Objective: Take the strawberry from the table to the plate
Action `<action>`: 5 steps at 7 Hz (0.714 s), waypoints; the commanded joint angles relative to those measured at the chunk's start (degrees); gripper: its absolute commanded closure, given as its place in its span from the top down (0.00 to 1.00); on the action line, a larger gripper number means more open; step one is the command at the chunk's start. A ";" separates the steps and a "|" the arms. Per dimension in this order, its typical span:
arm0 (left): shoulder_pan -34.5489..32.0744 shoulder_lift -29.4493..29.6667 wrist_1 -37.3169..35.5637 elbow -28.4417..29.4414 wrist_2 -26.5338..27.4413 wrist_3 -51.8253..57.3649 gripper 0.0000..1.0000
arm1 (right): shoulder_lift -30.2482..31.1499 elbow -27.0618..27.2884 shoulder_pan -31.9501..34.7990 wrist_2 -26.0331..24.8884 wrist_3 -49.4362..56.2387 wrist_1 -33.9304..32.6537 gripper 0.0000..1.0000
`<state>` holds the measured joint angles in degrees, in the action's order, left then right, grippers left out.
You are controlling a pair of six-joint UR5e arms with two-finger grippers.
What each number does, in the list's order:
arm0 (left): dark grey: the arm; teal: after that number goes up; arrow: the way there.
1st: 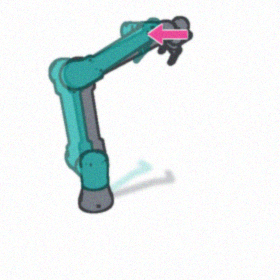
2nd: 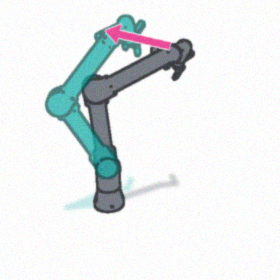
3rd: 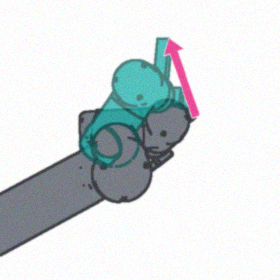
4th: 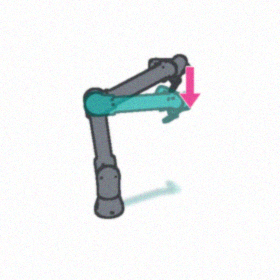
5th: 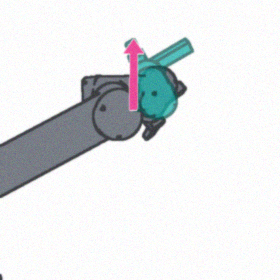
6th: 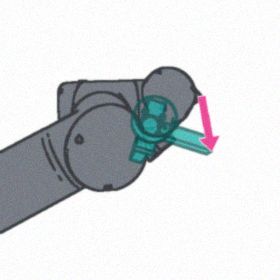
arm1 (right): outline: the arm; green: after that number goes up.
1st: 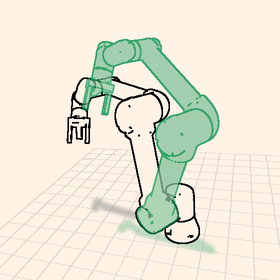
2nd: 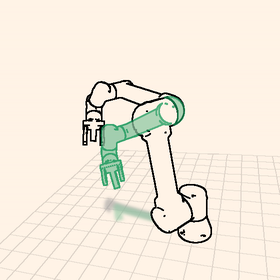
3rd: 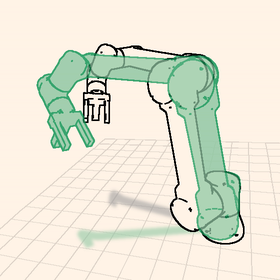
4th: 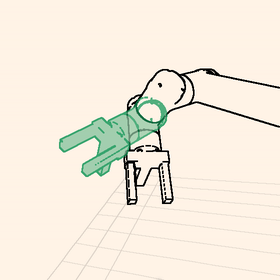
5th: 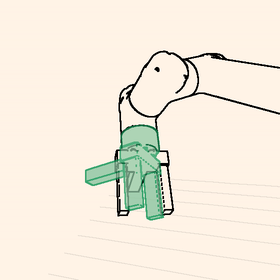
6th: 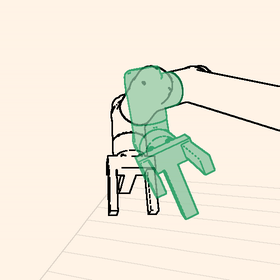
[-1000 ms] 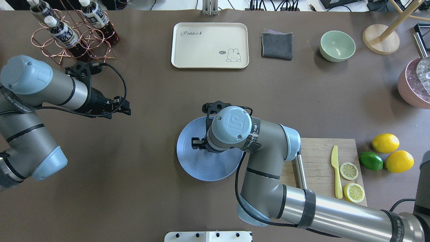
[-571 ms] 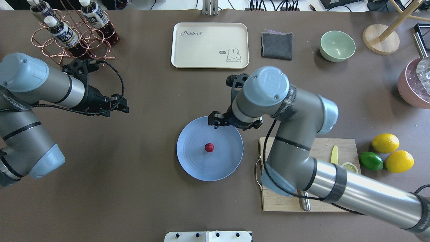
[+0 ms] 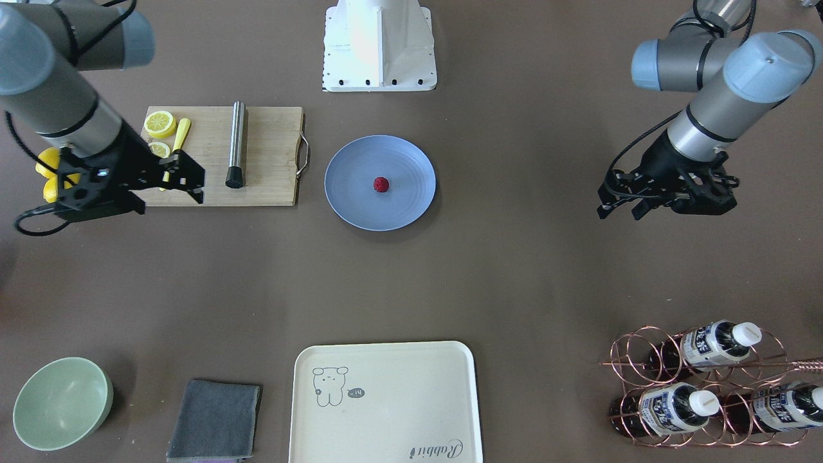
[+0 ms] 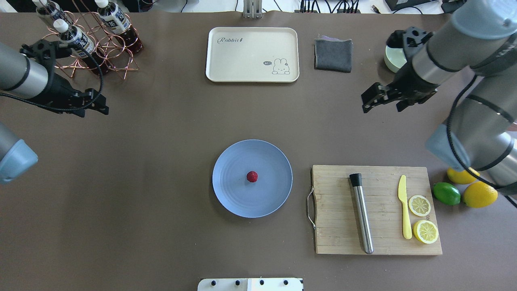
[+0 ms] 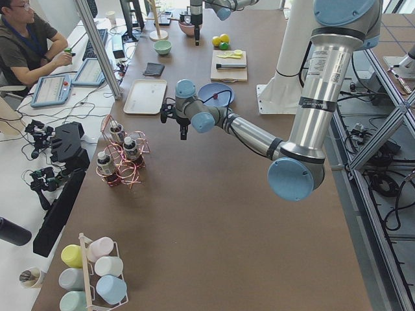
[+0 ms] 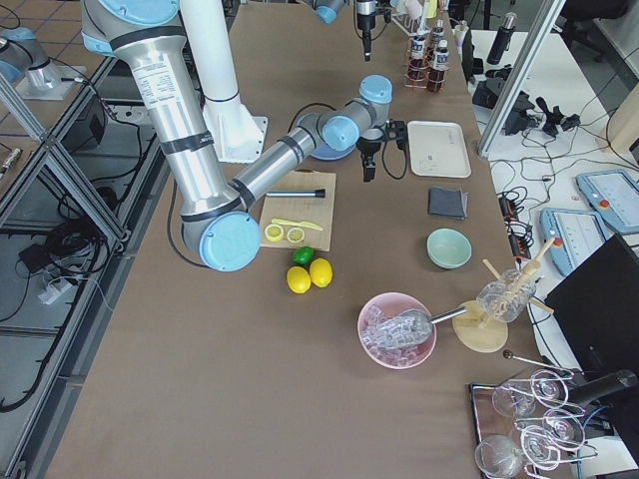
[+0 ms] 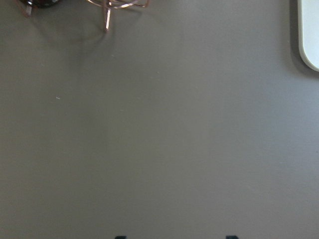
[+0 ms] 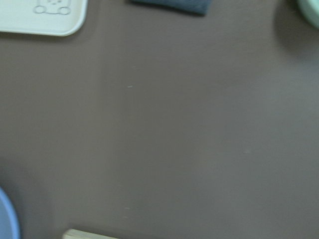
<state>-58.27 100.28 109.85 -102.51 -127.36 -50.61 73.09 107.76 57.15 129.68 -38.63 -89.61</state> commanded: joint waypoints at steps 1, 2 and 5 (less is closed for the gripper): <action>-14.70 -6.73 -8.29 0.29 -6.30 25.86 0.73 | 7.66 -2.45 12.32 4.25 23.49 -3.70 1.00; -19.38 -7.55 -14.34 0.29 -6.58 35.57 0.73 | 10.38 -4.56 18.73 4.96 35.96 -7.21 1.00; -23.12 -11.05 -20.81 1.34 -6.59 44.01 0.80 | 12.25 -15.00 31.94 4.44 61.15 -10.14 1.00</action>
<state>-80.39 91.12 90.82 -101.58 -133.93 -8.78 84.90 97.29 84.04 134.58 12.92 -99.05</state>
